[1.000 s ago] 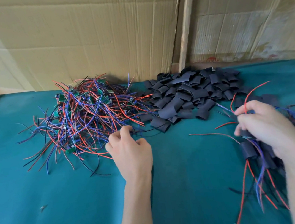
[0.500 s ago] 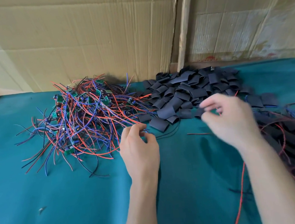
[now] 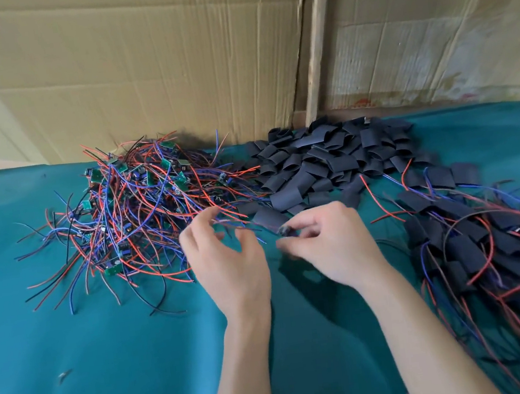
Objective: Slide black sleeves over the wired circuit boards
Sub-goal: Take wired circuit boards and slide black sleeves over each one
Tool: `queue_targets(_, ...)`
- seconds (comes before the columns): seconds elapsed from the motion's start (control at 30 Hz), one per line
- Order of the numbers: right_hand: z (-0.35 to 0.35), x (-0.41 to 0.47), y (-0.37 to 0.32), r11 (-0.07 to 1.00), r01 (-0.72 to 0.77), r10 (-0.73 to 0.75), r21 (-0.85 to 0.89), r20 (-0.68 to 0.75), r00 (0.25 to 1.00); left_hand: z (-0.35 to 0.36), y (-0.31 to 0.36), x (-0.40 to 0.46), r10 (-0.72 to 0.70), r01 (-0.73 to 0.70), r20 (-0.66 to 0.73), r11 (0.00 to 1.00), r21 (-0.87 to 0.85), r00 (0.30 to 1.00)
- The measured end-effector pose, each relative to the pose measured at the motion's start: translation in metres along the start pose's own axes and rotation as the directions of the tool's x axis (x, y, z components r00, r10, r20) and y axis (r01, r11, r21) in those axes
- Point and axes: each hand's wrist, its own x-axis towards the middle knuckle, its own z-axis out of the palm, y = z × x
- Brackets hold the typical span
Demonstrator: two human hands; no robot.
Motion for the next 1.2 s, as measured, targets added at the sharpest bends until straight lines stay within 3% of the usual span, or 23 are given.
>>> queue_targets(0.07, -0.014, 0.002, 0.006, 0.981, -0.066, 0.066, 0.182, 0.005, 0.998, -0.002, 0.002, 0.000, -0.054, 0.053, -0.089, 0.998, -0.013, 0.995)
queue_targets(0.13, -0.020, 0.003, 0.007, 0.874, -0.131, 0.145, 0.467, 0.007, 0.989, -0.004, 0.005, -0.002, -0.058, 0.046, -0.129, 0.994, -0.095, 0.990)
queue_targets(0.2, -0.018, 0.005, 0.007, 0.800, -0.141, 0.184, 0.583, -0.015, 0.983, -0.003, 0.008, -0.006, -0.031, 0.031, 0.000, 0.988, -0.149, 1.000)
queue_targets(0.23, -0.015, 0.006, 0.007, 0.813, -0.131, 0.176, 0.567, -0.025, 0.984, 0.000, 0.010, -0.009, -0.002, 0.028, 0.143, 0.984, -0.176, 0.990)
queue_targets(0.3, -0.007, 0.006, 0.006, 0.897, -0.078, 0.111, 0.434, -0.052, 0.992, 0.005, 0.012, -0.015, 0.028, 0.071, 0.428, 0.974, -0.214, 0.903)
queue_targets(0.37, -0.002, 0.005, 0.007, 0.978, -0.010, 0.020, 0.209, -0.044, 0.999, 0.007, 0.011, -0.016, -0.002, 0.124, 0.513, 0.971, -0.204, 0.859)
queue_targets(0.47, 0.000, 0.003, 0.005, 0.987, 0.033, -0.048, 0.156, 0.096, 0.994, 0.005, 0.001, -0.007, -0.048, 0.120, 0.398, 0.980, -0.157, 0.916)
queue_targets(0.53, 0.004, 0.007, 0.006, 0.987, 0.045, -0.057, 0.156, 0.077, 0.995, 0.003, 0.001, -0.004, -0.092, 0.147, 0.308, 0.976, -0.159, 0.947)
queue_targets(0.63, 0.019, 0.009, 0.007, 0.985, 0.105, -0.104, -0.137, 0.018, 0.994, 0.001, 0.007, -0.004, -0.194, 0.219, 0.128, 0.949, -0.226, 0.973)
queue_targets(0.7, 0.033, 0.004, 0.006, 0.917, 0.132, -0.123, -0.376, 0.048, 0.991, -0.001, 0.007, -0.003, -0.218, 0.219, 0.033, 0.942, -0.256, 0.975)
queue_targets(0.77, 0.041, 0.001, 0.005, 0.874, 0.136, -0.128, -0.466, 0.050, 0.991, -0.002, 0.005, -0.001, -0.242, 0.235, 0.010, 0.932, -0.277, 0.970)
queue_targets(1.07, 0.033, 0.000, 0.001, 0.949, 0.086, -0.145, -0.304, -0.175, 0.974, 0.002, -0.001, -0.002, -0.233, 0.249, 0.117, 0.956, -0.152, 0.965)
queue_targets(1.2, 0.019, 0.003, -0.002, 0.991, 0.018, 0.024, 0.135, -0.298, 0.954, 0.005, -0.004, -0.002, -0.223, 0.267, 0.221, 0.944, -0.195, 0.950)
